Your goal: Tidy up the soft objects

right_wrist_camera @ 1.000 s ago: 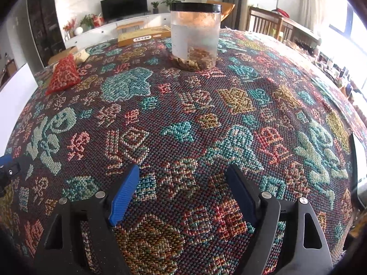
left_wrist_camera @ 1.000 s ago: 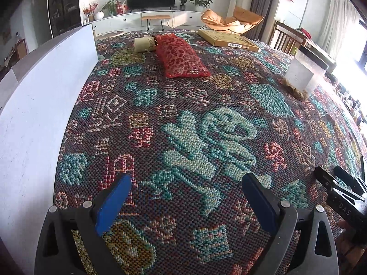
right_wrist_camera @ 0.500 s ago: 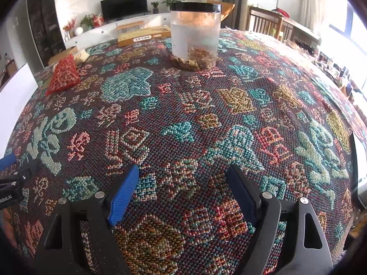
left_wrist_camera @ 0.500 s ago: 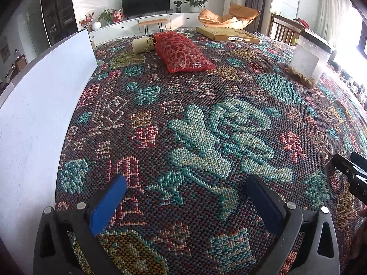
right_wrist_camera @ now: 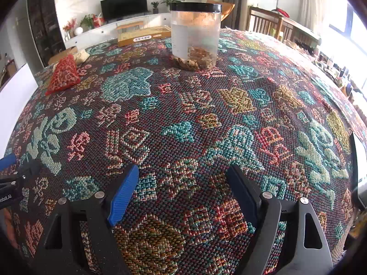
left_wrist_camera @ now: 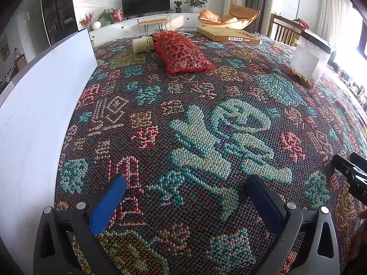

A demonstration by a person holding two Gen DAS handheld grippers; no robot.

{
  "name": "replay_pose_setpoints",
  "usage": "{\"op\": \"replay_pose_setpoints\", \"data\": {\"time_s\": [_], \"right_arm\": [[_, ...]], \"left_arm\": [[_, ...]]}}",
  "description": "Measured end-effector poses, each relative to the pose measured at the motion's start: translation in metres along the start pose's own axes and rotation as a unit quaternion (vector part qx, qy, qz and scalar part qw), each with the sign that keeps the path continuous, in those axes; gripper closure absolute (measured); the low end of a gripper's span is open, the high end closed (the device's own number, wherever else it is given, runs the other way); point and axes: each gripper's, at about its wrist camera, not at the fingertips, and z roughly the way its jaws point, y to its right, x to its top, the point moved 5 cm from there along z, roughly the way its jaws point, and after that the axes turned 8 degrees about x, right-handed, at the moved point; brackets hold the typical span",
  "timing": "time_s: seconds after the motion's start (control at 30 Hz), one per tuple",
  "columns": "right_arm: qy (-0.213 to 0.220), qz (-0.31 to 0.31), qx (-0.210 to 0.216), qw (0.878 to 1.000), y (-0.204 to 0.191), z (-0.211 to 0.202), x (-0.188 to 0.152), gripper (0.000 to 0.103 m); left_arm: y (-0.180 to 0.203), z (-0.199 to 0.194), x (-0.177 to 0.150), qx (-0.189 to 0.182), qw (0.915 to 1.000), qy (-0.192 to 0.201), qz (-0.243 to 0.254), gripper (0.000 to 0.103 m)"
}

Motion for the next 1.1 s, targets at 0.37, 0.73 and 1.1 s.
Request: {"op": "replay_pose_setpoints", "data": {"time_s": [0.37, 0.73, 1.1], "right_arm": [[0.005, -0.071, 0.149, 0.986, -0.071, 0.026, 0.095, 0.02], [-0.114, -0.193, 0.211, 0.951, -0.232, 0.142, 0.16, 0.024], [-0.069, -0.131, 0.213, 0.966, -0.154, 0.062, 0.112, 0.075]], "left_arm": [[-0.001, 0.0, 0.0, 0.0, 1.0, 0.0, 0.0, 0.0], [-0.002, 0.0, 0.001, -0.001, 1.0, -0.001, -0.003, 0.0], [-0.002, 0.0, 0.0, -0.001, 1.0, -0.002, -0.002, 0.0]]}}
